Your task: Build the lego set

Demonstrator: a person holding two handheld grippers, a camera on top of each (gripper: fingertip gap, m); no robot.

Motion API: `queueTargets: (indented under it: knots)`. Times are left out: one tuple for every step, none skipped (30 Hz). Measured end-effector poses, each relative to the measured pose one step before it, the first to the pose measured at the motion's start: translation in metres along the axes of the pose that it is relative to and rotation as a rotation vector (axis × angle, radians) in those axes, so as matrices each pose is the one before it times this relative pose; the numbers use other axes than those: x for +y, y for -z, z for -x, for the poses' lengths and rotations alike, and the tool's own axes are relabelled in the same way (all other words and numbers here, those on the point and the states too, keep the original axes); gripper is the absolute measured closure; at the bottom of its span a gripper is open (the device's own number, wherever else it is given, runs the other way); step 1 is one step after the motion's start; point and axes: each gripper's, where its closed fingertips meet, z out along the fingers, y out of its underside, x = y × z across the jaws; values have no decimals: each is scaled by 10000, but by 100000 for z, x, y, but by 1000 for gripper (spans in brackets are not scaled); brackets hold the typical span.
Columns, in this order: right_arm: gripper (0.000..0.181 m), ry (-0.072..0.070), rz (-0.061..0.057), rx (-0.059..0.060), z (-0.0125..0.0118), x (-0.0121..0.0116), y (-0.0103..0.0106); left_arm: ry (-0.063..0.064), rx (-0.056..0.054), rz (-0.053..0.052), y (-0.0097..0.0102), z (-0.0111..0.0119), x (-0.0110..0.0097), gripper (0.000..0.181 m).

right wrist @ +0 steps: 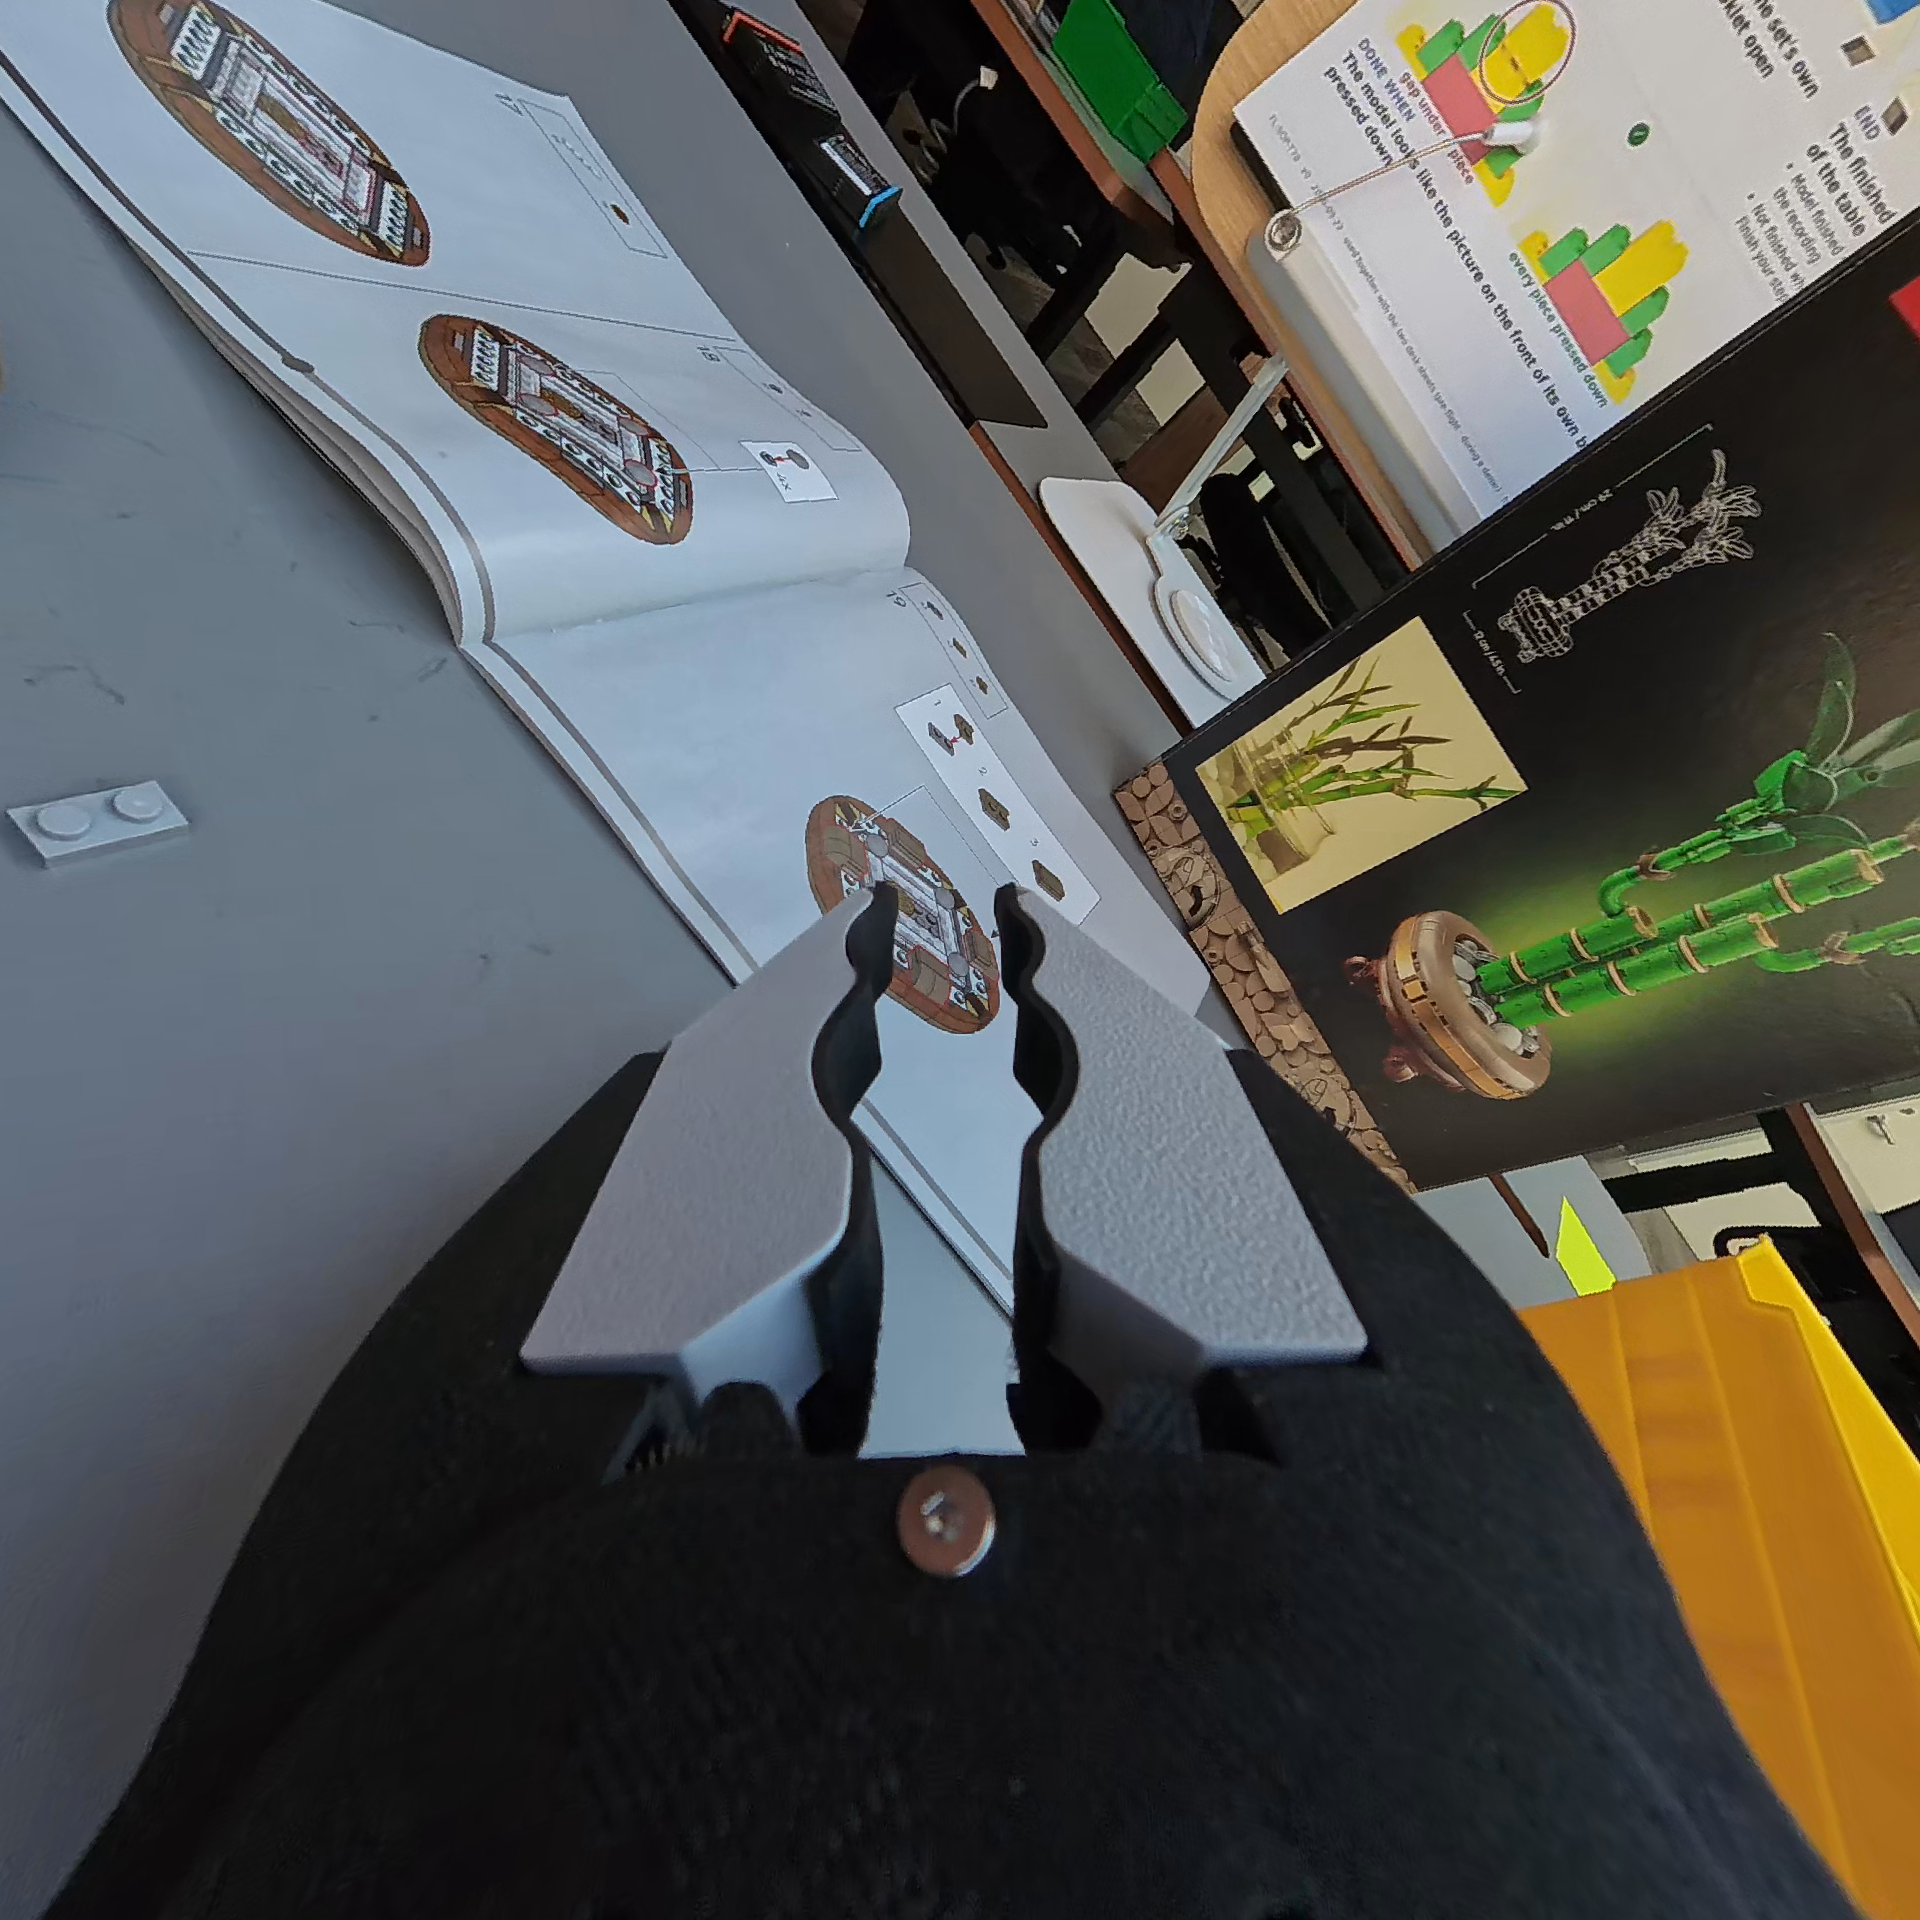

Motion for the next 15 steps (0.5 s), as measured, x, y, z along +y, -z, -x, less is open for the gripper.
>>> queueTargets:
  knots:
    - [162, 1, 13, -15, 23, 35, -14, -1, -22, 173, -86, 176, 309, 160]
    - [162, 5, 12, -17, 34, 19, -23, -32, -120, 226, -99, 297, 418, 158]
    - [162, 4, 0, -22, 40, -1, -8, -41, -36, 232, -118, 134, 408, 158]
    - [162, 10, -2, -9, 28, -11, -5, -45, 24, 171, -113, 14, 322, 158]
    - [162, 11, -1, -2, 11, -11, 12, -45, 73, 115, -115, -79, 207, 158]
    - [163, 8, -9, -1, 7, -16, 10, -25, 3, 66, -139, 30, 101, 157]
    - [162, 5, -12, -3, 11, -27, 20, 3, -51, 68, -133, 120, 77, 155]
    - [162, -4, -1, -1, 5, -1, 0, 1, -22, 137, -136, 69, 175, 155]
    - [162, -9, 12, -1, -9, 21, -17, -42, -22, 120, -143, 48, 141, 155]
    - [162, -1, 16, 0, -3, 26, -21, -67, 32, -56, -49, -85, -131, 156]
    - [162, 7, 17, -6, 16, 26, -20, -56, 48, -108, -3, -111, -208, 157]
    - [163, 18, 12, -1, 13, 23, 6, -41, 10, -24, -15, -72, -77, 159]
    - [163, 24, -3, 7, 7, -9, 24, -49, -8, 53, -45, -71, 35, 160]
    - [163, 10, -11, 1, 7, -19, 17, -63, 27, 10, -20, -142, -43, 164]
    - [163, -5, -11, -8, 3, -10, 13, -82, 3, 11, -8, -117, -37, 167]
